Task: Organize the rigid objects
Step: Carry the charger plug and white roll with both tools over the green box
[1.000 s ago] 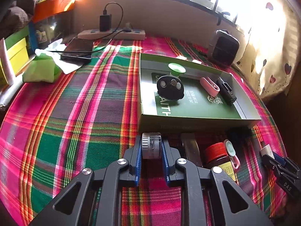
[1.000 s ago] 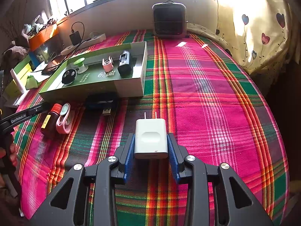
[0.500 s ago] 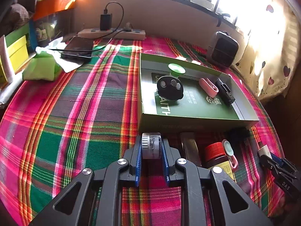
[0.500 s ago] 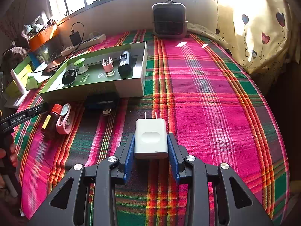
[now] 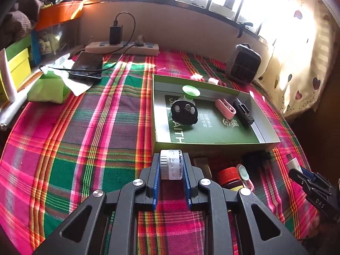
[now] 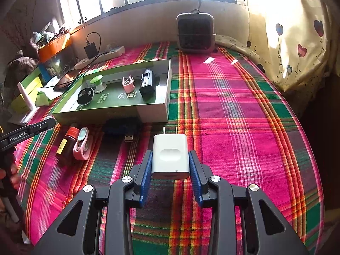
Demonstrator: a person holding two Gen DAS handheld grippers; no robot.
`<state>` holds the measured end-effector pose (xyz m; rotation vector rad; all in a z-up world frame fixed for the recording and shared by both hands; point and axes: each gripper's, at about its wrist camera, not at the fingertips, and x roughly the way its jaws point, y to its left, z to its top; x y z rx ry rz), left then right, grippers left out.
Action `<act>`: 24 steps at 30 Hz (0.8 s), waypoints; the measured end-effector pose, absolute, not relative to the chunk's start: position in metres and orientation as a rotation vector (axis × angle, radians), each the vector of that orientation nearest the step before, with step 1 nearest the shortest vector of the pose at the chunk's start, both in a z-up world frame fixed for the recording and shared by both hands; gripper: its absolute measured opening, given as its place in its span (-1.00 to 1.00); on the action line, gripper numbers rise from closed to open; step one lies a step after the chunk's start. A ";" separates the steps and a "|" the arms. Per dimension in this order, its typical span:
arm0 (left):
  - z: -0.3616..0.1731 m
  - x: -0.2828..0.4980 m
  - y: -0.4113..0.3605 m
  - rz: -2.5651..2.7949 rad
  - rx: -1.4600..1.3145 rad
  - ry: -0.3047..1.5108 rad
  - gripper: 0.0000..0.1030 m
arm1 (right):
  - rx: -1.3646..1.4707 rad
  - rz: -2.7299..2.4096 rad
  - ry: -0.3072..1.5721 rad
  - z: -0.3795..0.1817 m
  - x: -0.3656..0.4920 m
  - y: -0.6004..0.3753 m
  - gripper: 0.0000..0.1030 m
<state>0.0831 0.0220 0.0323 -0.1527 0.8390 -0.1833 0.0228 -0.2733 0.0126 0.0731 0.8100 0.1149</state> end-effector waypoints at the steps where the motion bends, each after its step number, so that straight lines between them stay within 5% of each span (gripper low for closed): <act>1: 0.034 0.083 0.021 -0.186 -0.152 0.835 -0.65 | 0.069 0.117 0.804 0.015 0.024 -0.273 -0.32; 24: 0.051 0.124 0.002 -0.272 -0.151 0.825 -0.65 | 0.058 0.220 0.760 0.045 0.086 -0.241 -0.32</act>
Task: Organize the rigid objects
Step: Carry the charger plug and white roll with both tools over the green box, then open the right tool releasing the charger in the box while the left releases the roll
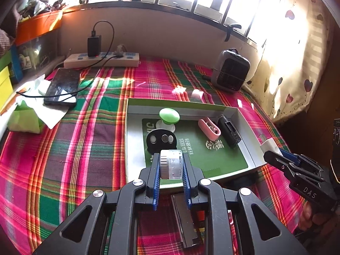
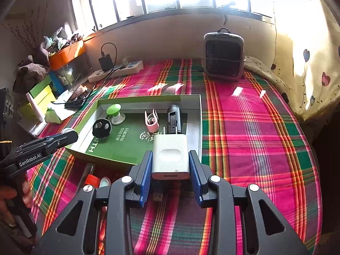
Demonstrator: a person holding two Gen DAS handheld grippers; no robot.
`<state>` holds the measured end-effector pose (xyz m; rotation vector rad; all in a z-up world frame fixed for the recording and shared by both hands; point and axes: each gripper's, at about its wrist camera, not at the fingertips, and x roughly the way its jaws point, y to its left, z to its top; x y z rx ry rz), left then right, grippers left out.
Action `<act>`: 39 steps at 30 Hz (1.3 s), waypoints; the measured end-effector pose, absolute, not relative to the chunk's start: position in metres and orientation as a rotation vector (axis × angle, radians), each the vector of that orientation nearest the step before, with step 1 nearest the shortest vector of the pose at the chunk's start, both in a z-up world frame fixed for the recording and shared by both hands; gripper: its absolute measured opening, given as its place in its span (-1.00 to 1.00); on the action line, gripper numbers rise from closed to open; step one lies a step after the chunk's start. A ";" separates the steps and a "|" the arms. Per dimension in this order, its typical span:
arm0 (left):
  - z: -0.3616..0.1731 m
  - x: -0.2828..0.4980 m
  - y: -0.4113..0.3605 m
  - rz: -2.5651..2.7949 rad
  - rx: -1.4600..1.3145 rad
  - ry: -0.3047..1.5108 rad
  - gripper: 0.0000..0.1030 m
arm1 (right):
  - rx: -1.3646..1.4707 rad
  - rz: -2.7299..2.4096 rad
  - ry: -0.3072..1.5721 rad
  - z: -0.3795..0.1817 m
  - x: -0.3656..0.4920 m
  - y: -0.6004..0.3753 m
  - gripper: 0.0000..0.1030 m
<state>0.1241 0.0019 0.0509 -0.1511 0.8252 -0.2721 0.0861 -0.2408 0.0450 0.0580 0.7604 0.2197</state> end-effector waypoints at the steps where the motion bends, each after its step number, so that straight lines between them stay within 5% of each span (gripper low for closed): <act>1: 0.051 0.126 0.002 -0.271 -0.151 0.825 -0.65 | 0.055 0.219 0.760 0.045 0.089 -0.240 -0.32; 39: 0.019 0.169 -0.014 -0.257 -0.108 0.892 -0.65 | -0.007 0.277 0.908 0.006 0.155 -0.211 -0.32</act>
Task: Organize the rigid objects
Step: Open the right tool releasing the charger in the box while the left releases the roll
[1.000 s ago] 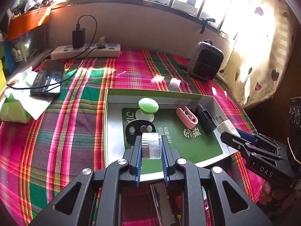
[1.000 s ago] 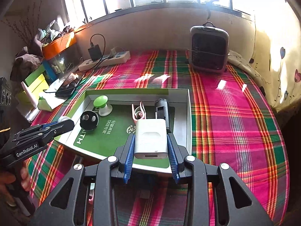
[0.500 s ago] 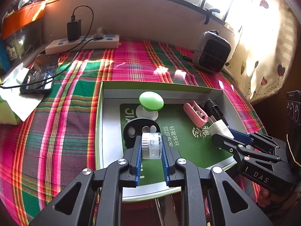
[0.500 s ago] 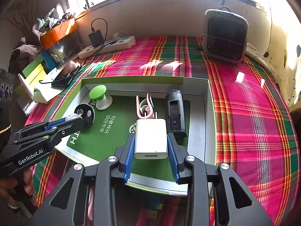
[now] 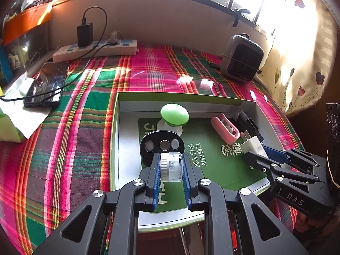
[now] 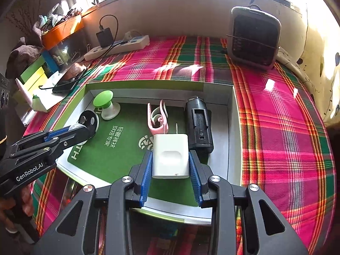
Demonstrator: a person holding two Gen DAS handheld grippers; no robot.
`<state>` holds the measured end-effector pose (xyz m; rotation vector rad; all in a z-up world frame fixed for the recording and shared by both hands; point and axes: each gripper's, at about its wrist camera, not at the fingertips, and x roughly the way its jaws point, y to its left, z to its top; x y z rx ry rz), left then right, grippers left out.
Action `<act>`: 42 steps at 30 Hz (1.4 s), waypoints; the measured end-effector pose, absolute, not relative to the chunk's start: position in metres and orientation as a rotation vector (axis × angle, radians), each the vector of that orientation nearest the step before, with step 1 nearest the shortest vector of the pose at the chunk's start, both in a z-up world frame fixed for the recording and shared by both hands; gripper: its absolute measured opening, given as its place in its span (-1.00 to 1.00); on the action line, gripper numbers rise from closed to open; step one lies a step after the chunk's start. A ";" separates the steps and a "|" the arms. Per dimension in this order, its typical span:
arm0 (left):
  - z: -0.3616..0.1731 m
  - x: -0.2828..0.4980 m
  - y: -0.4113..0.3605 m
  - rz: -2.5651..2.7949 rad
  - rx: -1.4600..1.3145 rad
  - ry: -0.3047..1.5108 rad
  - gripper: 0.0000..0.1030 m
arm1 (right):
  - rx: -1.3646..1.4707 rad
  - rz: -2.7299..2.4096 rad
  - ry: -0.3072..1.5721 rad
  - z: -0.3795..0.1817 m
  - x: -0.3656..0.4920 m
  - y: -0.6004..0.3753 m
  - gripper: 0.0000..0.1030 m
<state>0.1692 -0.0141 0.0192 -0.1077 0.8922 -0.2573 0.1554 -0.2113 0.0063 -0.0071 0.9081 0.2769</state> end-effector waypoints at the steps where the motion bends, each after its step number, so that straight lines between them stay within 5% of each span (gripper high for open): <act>1: 0.019 0.169 -0.014 -0.257 -0.107 0.891 -0.65 | -0.013 0.273 0.905 0.006 0.156 -0.211 -0.32; 42: 0.017 0.168 -0.017 -0.234 -0.057 0.880 -0.62 | -0.060 0.210 0.825 0.005 0.151 -0.214 -0.32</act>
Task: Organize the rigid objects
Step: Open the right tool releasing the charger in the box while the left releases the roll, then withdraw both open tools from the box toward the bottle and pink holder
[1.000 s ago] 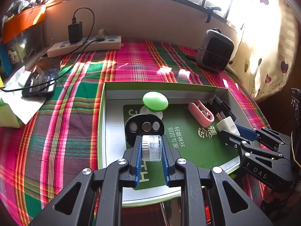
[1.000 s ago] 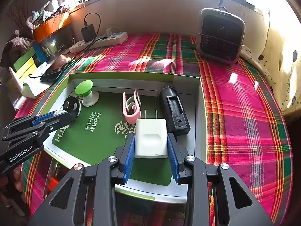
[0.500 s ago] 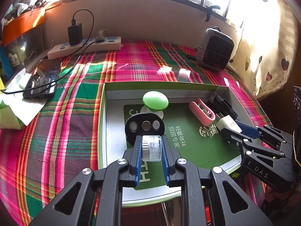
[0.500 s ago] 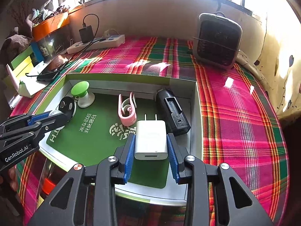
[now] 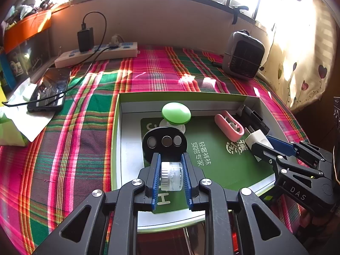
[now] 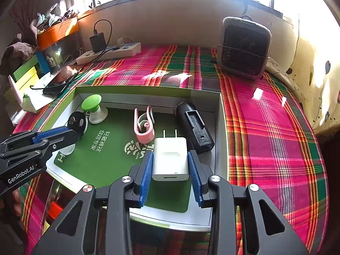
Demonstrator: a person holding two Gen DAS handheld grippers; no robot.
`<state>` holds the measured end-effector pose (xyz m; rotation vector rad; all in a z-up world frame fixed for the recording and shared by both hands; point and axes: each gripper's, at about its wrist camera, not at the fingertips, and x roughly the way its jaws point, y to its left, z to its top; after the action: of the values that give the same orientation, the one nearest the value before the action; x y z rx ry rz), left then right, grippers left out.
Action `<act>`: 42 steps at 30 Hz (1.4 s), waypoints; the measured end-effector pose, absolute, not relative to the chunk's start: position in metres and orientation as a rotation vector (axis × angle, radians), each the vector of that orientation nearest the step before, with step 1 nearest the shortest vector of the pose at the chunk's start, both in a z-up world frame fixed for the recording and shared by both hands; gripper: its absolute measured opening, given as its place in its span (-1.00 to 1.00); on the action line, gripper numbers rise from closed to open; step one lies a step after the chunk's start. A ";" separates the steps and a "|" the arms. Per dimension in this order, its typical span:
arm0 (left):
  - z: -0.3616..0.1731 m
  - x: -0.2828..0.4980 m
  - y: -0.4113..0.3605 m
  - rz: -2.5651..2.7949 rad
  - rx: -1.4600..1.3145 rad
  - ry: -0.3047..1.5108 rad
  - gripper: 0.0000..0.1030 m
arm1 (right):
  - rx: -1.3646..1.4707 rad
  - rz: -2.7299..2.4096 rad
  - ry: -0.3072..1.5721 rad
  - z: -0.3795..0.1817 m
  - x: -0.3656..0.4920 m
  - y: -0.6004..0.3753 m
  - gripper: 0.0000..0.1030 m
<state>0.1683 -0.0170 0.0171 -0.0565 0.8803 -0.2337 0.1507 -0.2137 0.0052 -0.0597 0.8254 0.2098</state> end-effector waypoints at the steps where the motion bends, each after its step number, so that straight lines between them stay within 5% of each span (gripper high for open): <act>1: 0.017 0.168 -0.017 -0.233 -0.057 0.879 -0.62 | -0.057 0.210 0.825 0.005 0.150 -0.214 -0.32; 42: 0.045 0.081 0.012 -0.211 -0.138 0.791 -0.51 | 0.025 0.238 0.745 0.030 0.077 -0.228 -0.17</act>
<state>0.0806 0.0117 0.0452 -0.1377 0.7915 -0.2112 0.0769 -0.2277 0.0295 0.0254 0.7454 0.2377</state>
